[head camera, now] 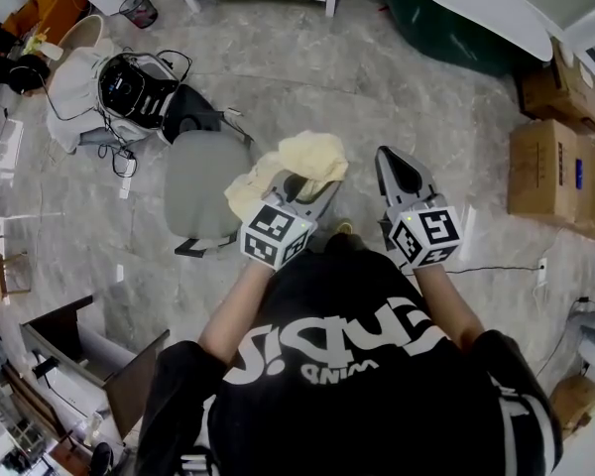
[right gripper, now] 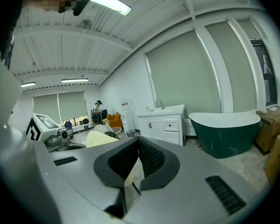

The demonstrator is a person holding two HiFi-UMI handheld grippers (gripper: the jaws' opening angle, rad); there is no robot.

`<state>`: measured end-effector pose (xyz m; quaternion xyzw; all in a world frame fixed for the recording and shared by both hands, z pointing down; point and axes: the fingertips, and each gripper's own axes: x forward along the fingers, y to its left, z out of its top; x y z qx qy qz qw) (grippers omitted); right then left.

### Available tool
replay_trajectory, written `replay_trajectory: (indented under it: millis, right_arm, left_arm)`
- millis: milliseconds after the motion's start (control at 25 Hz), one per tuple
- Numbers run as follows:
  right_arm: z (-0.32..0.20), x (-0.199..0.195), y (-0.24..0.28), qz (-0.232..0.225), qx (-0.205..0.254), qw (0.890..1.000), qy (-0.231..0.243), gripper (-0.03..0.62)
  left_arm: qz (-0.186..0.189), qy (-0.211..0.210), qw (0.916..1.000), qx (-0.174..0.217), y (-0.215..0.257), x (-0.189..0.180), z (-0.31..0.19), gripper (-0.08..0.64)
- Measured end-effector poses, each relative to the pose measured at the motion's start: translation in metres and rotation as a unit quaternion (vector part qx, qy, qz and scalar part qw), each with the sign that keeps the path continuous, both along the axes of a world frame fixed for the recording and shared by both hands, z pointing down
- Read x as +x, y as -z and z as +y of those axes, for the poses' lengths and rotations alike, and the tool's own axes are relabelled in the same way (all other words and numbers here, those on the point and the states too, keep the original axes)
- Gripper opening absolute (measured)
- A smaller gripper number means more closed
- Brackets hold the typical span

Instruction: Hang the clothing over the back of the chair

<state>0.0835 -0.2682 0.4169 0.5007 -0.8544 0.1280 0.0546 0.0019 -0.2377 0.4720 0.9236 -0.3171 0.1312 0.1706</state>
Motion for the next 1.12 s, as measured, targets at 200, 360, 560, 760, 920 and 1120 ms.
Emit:
replay_trajectory:
  millis: [200, 360, 560, 760, 920, 1120]
  right_arm:
    - [0.001, 0.005, -0.005, -0.002, -0.004, 1.0, -0.006, 0.014]
    - [0.005, 0.008, -0.008, -0.003, -0.008, 1.0, -0.013, 0.014]
    - [0.008, 0.01, -0.012, -0.005, -0.01, 1.0, -0.018, 0.014]
    - [0.011, 0.013, -0.013, -0.007, -0.011, 1.0, -0.021, 0.014]
    - [0.014, 0.014, -0.012, -0.006, -0.013, 1.0, -0.022, 0.014]
    - [0.015, 0.015, -0.014, -0.005, -0.013, 1.0, -0.018, 0.014]
  left_arm:
    - [-0.027, -0.021, 0.999, -0.028, -0.022, 0.009, 0.007, 0.22]
    - [-0.05, -0.04, 0.9966, -0.052, -0.036, 0.013, 0.014, 0.28]
    - [-0.051, -0.049, 0.9954, -0.065, -0.044, 0.015, 0.019, 0.35]
    - [-0.052, -0.05, 0.9954, -0.063, -0.042, 0.017, 0.018, 0.359]
    - [-0.05, -0.043, 0.996, -0.061, -0.038, 0.016, 0.019, 0.36]
    - [-0.042, -0.028, 0.9976, -0.048, -0.03, 0.013, 0.016, 0.312]
